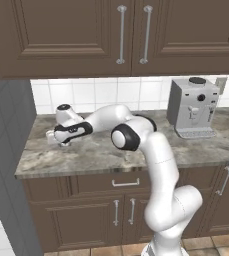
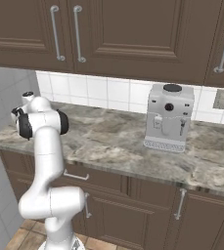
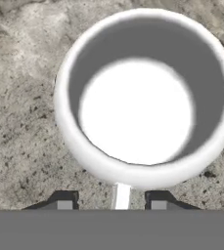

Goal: Clear the mugs and bowl far away from the sink.

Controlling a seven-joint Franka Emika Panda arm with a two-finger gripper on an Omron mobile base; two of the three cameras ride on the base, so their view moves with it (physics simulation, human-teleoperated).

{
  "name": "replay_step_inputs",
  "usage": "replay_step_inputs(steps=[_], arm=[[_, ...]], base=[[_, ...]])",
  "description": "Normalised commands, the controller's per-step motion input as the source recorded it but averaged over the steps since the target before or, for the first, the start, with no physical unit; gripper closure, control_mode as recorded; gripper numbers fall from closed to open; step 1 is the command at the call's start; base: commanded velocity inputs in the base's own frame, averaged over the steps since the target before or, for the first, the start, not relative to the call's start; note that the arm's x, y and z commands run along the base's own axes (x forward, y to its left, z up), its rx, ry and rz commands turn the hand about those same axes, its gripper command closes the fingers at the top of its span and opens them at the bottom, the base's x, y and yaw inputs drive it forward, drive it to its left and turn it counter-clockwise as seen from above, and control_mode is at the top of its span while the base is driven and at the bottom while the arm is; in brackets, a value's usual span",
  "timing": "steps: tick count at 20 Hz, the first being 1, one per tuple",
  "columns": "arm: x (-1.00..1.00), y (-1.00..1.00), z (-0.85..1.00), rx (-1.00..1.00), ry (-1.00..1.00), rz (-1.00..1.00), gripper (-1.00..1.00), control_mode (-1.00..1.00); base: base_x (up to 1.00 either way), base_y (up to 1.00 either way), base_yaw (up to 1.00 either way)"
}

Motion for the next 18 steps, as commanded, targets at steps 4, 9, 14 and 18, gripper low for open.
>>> replay_step_inputs(steps=[4,9,14,18], arm=[[-0.01,0.00,0.00,0.00,0.00,0.00,-1.00,-1.00],[-0.37,-0.02,0.00,0.01,0.00,-0.03,-1.00,-1.00],[-0.63,-0.31,0.11,0.05,-0.03,-0.07,-1.00,-1.00],[-0.62,-0.47,0.07,0.09,0.00,-0.08,-1.00,-1.00]], base=[[0.00,0.00,0.00],[0.00,0.00,0.00],[0.00,0.00,0.00],[0.00,0.00,0.00]])
